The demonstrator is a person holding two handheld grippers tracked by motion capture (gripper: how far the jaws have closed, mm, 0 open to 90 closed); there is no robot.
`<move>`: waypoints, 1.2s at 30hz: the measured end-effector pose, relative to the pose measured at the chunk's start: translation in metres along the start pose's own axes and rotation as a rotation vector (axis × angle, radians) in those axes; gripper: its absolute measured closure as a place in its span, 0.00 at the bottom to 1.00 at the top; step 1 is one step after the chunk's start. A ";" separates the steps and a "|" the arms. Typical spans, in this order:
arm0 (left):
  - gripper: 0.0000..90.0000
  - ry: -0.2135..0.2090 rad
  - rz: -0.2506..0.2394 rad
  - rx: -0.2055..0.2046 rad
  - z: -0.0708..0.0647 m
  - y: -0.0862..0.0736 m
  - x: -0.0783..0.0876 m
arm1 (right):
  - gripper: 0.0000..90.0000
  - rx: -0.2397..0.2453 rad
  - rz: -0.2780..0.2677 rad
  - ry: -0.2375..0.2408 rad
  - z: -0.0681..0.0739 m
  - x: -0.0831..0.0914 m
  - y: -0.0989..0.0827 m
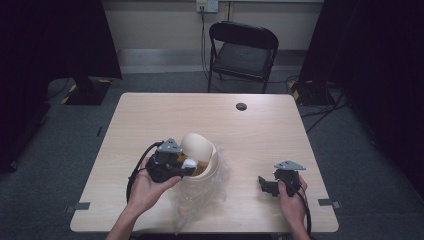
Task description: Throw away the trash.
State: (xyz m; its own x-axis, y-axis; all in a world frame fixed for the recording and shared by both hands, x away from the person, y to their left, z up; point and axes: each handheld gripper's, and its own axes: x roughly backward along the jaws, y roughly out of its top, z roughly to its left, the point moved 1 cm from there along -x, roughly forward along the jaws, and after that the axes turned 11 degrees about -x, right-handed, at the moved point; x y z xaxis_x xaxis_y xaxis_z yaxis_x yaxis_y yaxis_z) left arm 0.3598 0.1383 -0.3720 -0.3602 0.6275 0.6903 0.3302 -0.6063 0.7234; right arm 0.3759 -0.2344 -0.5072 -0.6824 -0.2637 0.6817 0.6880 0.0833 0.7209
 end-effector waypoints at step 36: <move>0.57 0.048 0.068 0.008 -0.001 0.012 -0.022 | 0.12 0.001 0.000 -0.001 0.000 0.000 0.000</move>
State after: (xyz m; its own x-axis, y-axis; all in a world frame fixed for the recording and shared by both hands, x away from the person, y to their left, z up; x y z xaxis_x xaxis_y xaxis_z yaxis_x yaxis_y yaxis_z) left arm 0.3712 0.1167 -0.3783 -0.3780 0.5604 0.7369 0.3621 -0.6431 0.6748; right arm 0.3759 -0.2344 -0.5072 -0.6829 -0.2630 0.6815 0.6876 0.0838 0.7213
